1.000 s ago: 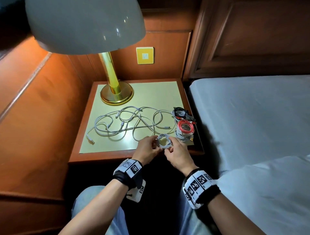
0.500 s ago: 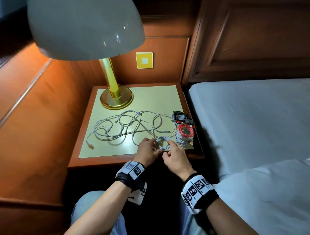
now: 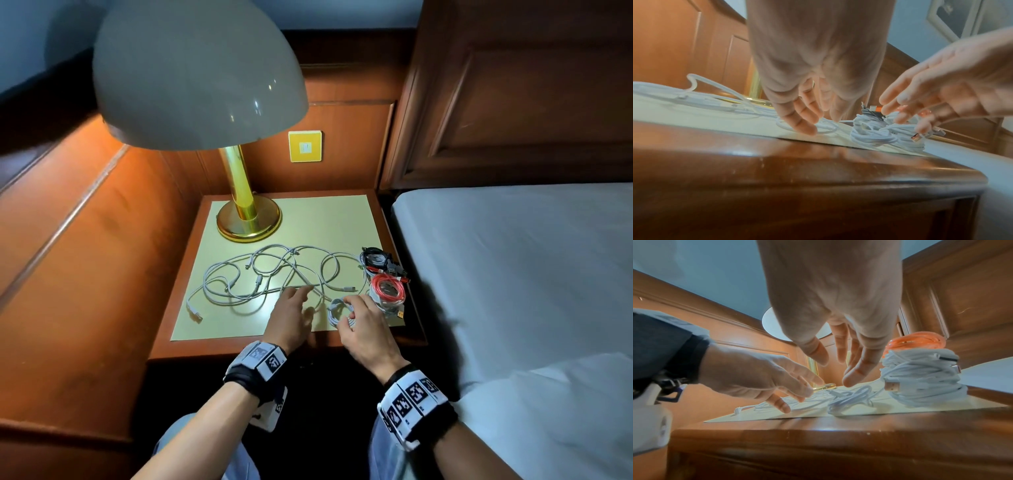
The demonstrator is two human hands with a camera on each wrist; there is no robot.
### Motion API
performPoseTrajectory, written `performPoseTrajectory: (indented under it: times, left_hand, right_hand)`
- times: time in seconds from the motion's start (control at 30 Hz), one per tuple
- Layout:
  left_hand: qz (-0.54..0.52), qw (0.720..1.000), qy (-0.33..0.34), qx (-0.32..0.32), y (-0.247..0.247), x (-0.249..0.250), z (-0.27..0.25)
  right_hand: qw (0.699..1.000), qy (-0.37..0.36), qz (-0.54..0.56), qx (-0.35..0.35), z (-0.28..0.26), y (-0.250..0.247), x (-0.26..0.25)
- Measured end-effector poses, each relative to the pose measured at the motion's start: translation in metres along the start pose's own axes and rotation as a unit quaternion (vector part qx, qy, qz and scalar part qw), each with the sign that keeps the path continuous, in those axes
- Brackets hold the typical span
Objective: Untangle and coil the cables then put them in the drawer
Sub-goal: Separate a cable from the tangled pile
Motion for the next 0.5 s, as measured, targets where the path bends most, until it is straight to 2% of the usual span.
performPoseTrajectory:
  times: [0.17, 0.23, 0.5]
  left_hand:
    - [0.119, 0.992, -0.005, -0.031, 0.006, 0.003, 0.026]
    - [0.129, 0.991, -0.015, -0.030, 0.008, 0.000, 0.031]
    - [0.113, 0.992, -0.027, 0.051, 0.001, -0.018, 0.046]
  right_hand:
    - [1.000, -0.021, -0.006, 0.002, 0.018, 0.002, -0.007]
    - [1.000, -0.022, -0.006, -0.001, 0.025, 0.002, -0.008]
    - [1.000, -0.024, -0.017, -0.007, 0.043, 0.003, -0.008]
Point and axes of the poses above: each hand's wrist, its own z-axis towards the middle knuckle, its own y-axis out of the palm, x = y × z, the point moved 2 cm from there along z, towards the middle knuckle, and after that the axes turned 9 degrees about -z, right-handed, at the moved point
